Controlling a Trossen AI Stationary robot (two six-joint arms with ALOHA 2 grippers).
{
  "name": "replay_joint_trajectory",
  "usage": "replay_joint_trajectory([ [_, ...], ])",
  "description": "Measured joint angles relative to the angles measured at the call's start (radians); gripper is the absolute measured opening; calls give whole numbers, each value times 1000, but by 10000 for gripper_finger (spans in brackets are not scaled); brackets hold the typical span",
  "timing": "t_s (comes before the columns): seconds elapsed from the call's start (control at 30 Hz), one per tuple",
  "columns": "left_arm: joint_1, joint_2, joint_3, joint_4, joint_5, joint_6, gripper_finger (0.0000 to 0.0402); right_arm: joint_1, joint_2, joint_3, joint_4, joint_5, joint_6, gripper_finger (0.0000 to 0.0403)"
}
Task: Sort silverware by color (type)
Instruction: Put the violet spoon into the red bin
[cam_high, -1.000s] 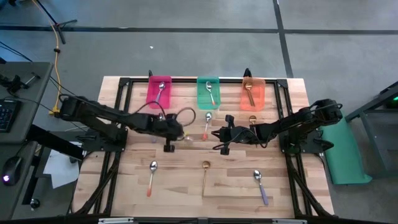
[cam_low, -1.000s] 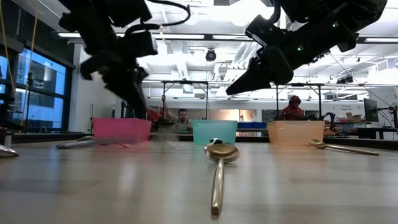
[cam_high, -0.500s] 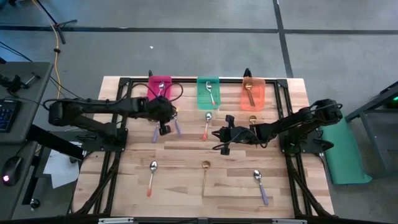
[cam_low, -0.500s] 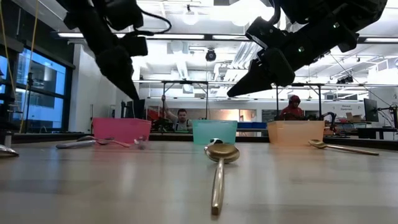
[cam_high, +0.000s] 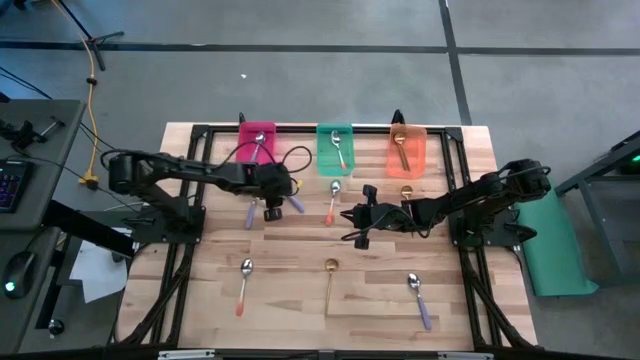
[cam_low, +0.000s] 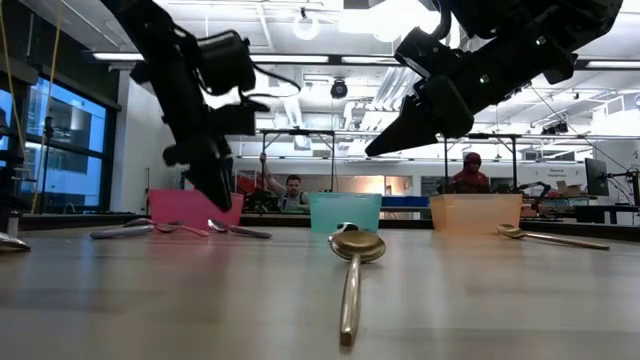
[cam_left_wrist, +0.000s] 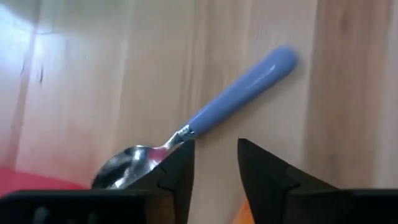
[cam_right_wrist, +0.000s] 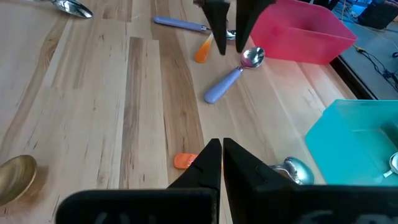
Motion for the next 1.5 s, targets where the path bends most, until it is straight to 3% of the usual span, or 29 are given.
replay_joint_trajectory([
  [0.3, 17, 87, 0, 29, -148, 311, 137, 0, 0, 0, -1, 0, 0, 0],
  [0.63, 41, 132, 5, 64, -130, 365, 131, 0, 0, 0, -2, 0, 0, 0],
  [1.07, 43, 135, 12, 82, 54, 365, 124, 0, 0, 0, -2, 0, -3, 0],
  [1.5, 24, 136, 11, 86, 155, 363, 34, 0, 0, 0, -2, -1, -4, 0],
])
